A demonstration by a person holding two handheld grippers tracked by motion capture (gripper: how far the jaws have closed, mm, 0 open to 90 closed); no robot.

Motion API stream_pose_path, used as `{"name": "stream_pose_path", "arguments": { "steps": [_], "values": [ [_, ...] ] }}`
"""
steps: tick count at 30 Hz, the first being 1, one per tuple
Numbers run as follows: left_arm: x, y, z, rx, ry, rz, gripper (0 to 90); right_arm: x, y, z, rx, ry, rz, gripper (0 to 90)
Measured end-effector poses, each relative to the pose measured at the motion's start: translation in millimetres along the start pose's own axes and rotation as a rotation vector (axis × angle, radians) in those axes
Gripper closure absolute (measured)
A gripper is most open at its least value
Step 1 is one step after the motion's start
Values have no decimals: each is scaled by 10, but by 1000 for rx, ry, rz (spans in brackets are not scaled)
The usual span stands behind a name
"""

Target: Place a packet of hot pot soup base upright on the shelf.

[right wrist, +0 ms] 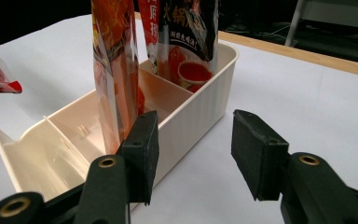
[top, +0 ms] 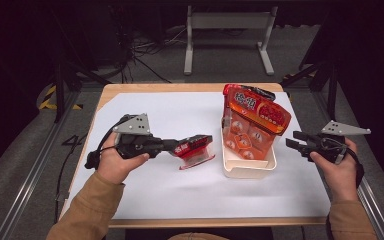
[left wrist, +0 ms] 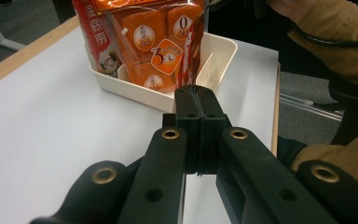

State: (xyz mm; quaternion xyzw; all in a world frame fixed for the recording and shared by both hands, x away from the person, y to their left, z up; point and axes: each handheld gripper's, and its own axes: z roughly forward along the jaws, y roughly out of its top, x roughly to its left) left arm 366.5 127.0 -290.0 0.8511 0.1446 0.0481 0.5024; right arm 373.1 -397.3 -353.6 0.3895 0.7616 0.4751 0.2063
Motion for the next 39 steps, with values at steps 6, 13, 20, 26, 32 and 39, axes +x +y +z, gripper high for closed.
{"name": "stream_pose_path", "arguments": {
  "steps": [6, 13, 20, 26, 32, 39],
  "values": [
    [-3, 101, 62, -1, -16, 19, 900, -15, -9, -21, -4, -4, 6, 512],
    [-36, 218, 179, -12, -24, 48, 900, -27, -7, -25, -3, -9, 7, 508],
    [-59, 332, 259, -29, -26, 68, 900, -34, -19, 0, 8, -2, 12, 507],
    [-69, 421, 334, -43, -34, 81, 900, -41, -16, 2, 5, 1, 16, 508],
    [-86, 514, 399, -51, -39, 110, 900, -55, -36, 25, 15, 6, 20, 509],
    [-119, 611, 502, -54, -52, 137, 900, -57, -36, 19, 17, 9, 20, 509]
  ]
}}
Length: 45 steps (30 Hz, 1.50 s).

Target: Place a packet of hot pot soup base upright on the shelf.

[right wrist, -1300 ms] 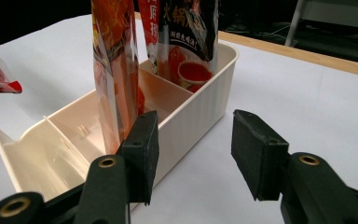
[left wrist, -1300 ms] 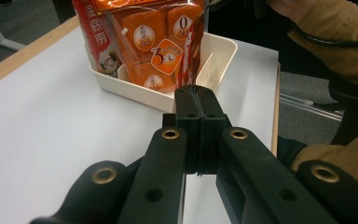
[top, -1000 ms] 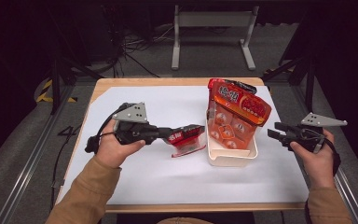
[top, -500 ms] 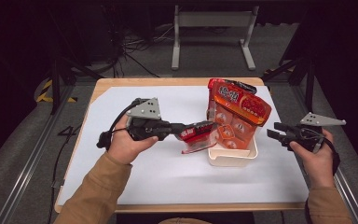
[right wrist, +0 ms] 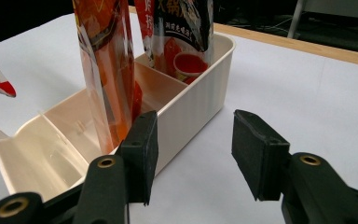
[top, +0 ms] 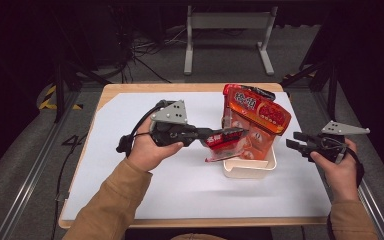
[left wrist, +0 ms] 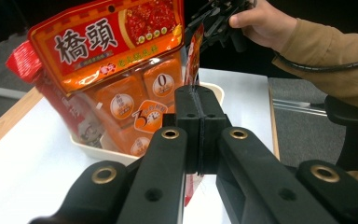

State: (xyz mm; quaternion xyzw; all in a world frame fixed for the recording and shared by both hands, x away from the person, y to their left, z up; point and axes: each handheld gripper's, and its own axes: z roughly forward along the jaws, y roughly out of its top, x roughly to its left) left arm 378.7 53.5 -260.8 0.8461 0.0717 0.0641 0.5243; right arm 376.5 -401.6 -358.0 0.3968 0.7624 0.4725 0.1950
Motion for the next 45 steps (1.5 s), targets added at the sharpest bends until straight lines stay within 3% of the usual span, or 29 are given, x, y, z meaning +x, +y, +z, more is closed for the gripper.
{"name": "stream_pose_path", "arguments": {
  "steps": [29, 33, 45],
  "values": [
    [61, 114, 363, -46, -55, 51, 900, -55, -25, -5, 0, 1, 13, 506],
    [55, 111, 425, -29, -50, 60, 900, -58, -29, -2, 0, 7, 14, 506],
    [23, 117, 637, -18, -87, 71, 900, -49, -33, 21, 7, 16, 11, 505]
  ]
}}
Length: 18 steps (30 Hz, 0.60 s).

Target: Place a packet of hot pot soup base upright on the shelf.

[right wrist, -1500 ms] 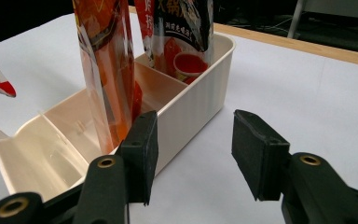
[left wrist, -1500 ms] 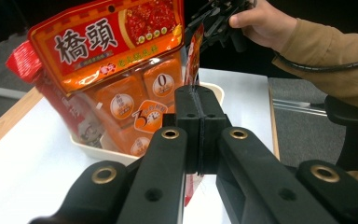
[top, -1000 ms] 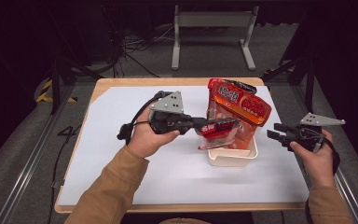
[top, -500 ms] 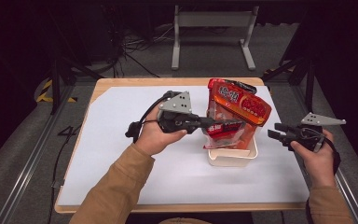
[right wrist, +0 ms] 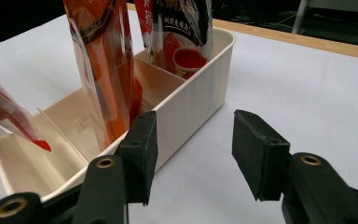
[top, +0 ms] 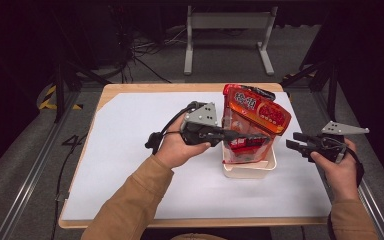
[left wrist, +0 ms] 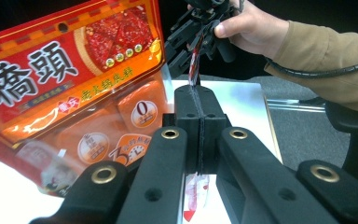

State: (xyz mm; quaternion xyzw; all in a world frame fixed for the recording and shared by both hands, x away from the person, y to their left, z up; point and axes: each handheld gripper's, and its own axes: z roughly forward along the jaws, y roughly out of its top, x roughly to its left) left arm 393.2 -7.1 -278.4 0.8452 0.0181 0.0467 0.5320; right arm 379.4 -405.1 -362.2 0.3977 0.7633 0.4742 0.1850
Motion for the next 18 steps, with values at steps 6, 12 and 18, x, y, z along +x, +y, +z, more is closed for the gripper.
{"name": "stream_pose_path", "arguments": {
  "steps": [6, 12, 18],
  "values": [
    [-1, -21, 121, -3, -26, 10, 900, -10, -8, -5, 0, 1, 5, 505],
    [19, -71, 232, -5, -36, -2, 900, -14, -8, -8, -2, -1, 3, 504],
    [55, -142, 323, 4, -46, -15, 900, -18, -10, -12, -3, -3, 3, 503]
  ]
}}
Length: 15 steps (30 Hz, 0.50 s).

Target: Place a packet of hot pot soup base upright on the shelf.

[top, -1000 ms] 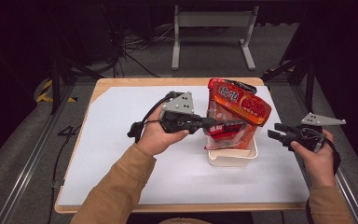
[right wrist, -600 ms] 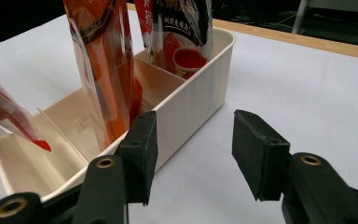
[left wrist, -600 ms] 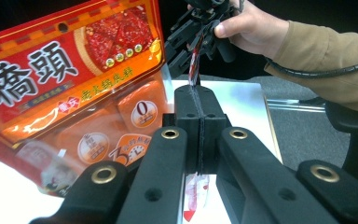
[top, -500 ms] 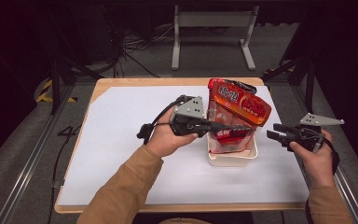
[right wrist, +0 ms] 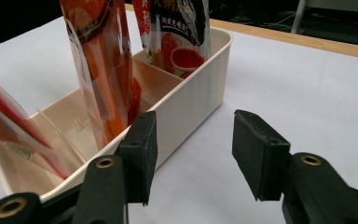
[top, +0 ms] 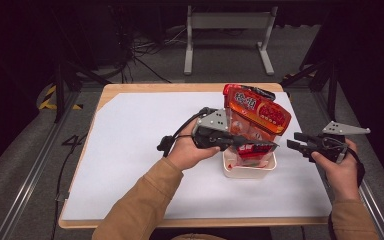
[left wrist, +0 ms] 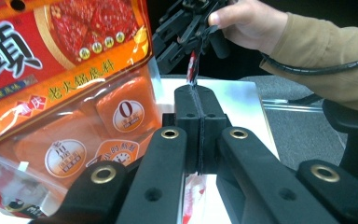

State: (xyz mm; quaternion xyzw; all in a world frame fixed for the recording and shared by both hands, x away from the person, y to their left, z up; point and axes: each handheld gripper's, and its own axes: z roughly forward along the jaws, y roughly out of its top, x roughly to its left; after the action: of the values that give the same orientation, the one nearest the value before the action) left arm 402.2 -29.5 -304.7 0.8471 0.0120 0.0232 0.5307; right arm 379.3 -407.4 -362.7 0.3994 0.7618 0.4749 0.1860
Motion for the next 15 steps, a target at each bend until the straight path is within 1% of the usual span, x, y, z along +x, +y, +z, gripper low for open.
{"name": "stream_pose_path", "arguments": {
  "steps": [4, 5, 9, 10, 11, 12, 13, 15],
  "values": [
    [22, -59, 60, 12, -2, -16, 899, 1, -1, 4, 0, 1, 3, 502],
    [30, -68, 68, 16, -2, -13, 899, 0, -1, 4, 1, 2, 1, 502],
    [58, -132, 116, 24, -4, -39, 897, -3, -3, 3, 1, 1, 3, 502],
    [58, -132, 116, 24, -4, -39, 897, -3, -4, 3, 1, 0, 5, 502],
    [81, -159, 131, 19, -15, -53, 895, -4, -4, 2, 1, 0, 5, 502],
    [81, -159, 131, 19, -15, -53, 894, -5, -5, 2, 0, 0, 4, 502],
    [94, -183, 138, 24, -9, -67, 894, -6, -4, 3, 0, 0, 4, 502],
    [102, -195, 141, 26, -10, -71, 892, -6, -4, 4, 1, 0, 4, 502]
  ]
}}
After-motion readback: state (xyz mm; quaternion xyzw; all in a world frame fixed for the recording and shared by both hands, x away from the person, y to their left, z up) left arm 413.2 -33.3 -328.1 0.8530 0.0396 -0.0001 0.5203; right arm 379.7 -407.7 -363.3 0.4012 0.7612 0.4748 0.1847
